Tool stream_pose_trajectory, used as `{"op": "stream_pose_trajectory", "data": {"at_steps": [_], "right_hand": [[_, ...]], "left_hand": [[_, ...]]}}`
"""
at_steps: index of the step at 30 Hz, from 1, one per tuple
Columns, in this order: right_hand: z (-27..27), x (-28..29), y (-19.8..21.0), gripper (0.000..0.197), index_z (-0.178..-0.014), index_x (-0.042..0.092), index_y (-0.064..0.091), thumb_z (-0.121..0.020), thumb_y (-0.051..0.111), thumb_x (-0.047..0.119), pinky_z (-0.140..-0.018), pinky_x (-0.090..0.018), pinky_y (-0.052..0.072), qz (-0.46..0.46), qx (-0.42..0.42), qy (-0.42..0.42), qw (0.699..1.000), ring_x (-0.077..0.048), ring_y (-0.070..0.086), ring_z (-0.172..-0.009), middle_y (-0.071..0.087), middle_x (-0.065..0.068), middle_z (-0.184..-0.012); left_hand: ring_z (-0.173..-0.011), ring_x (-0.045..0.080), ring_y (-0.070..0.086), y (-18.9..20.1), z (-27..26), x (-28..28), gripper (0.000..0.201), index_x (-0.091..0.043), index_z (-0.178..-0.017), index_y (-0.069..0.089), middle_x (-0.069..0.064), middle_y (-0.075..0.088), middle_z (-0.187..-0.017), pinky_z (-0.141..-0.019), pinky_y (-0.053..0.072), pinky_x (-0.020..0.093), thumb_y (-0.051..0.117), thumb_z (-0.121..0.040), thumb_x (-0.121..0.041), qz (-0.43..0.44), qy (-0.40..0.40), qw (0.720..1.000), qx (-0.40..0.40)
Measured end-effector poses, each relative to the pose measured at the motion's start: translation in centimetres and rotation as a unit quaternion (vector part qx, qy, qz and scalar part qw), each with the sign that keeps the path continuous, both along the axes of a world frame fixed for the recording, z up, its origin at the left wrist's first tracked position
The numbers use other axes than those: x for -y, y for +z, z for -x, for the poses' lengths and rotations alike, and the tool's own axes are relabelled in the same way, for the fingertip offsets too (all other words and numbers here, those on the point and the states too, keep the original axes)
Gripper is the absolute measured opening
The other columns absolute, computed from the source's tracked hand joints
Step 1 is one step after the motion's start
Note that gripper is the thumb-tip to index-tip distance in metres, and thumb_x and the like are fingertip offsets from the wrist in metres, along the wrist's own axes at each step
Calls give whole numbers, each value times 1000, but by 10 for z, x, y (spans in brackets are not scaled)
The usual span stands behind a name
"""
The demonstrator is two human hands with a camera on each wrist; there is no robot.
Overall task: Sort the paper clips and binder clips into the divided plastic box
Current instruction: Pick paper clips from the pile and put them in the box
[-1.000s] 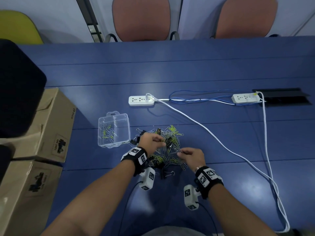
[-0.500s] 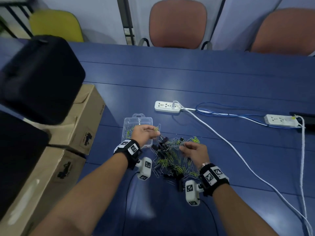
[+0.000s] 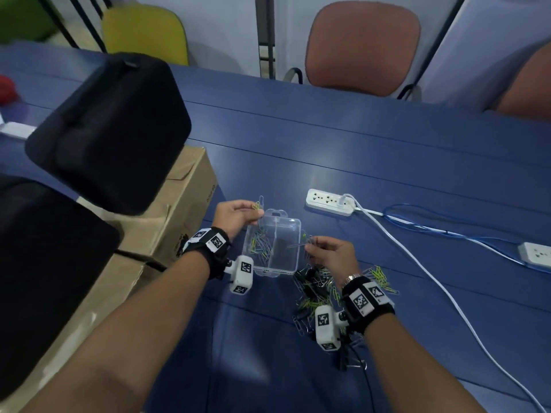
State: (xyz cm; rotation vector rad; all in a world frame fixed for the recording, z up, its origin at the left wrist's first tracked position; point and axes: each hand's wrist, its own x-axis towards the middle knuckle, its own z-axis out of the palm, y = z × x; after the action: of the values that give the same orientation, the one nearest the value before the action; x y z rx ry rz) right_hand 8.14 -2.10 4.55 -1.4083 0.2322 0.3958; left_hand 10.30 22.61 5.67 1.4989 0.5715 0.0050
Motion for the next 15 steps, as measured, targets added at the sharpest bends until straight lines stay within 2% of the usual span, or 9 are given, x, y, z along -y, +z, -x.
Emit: {"op": "stream_pose_trajectory", "data": {"at_steps": [2,5,7,11,13,15], "right_hand": [[-4,-6,-1,18,-92,-1,73,-75,73,-9,-62,-28,60,0,-1,10,1000,-18,68,-66,73,-10,-78],[-8,-13,-3,18,-93,-1,73,-76,73,-8,-67,-30,61,1,-9,26,1000,-22,68,-71,73,-17,-86],[-11,-18,-4,18,-92,-1,73,-76,73,-9,-67,-32,61,3,-15,22,1000,-24,68,-71,73,-18,-86],[-15,-27,-6,18,-91,-1,74,-75,74,-8,-71,-41,61,5,-11,24,1000,-26,66,-69,72,-17,-83],[-17,-30,-5,17,-89,0,74,-75,74,-8,-70,-40,61,6,-9,23,1000,-25,66,-68,72,-17,-81],[-18,-32,-5,16,-87,2,75,-75,74,-8,-68,-38,61,3,-11,24,1000,-24,66,-68,72,-16,-80]], "left_hand": [[-66,19,66,0,-4,-6,13,-2,-79,72,12,71,-76,-65,59,26,80,-71,4,-11,-3,1000,2],[-70,22,66,-5,-6,-11,20,8,-88,70,18,71,-83,-70,60,29,80,-71,4,-34,1,999,-4],[-71,23,66,-9,-6,-12,18,6,-86,71,18,72,-84,-74,60,33,80,-72,3,-53,-5,999,-11],[-67,21,65,-18,-5,-14,16,3,-85,72,18,73,-82,-71,59,32,81,-72,1,-81,0,996,-21],[-64,21,64,-20,-5,-16,14,0,-82,71,19,72,-80,-69,58,33,81,-72,1,-89,18,996,-17],[-59,17,63,-20,-6,-20,16,2,-84,70,15,71,-75,-64,57,29,81,-72,2,-90,31,995,-13]]}}
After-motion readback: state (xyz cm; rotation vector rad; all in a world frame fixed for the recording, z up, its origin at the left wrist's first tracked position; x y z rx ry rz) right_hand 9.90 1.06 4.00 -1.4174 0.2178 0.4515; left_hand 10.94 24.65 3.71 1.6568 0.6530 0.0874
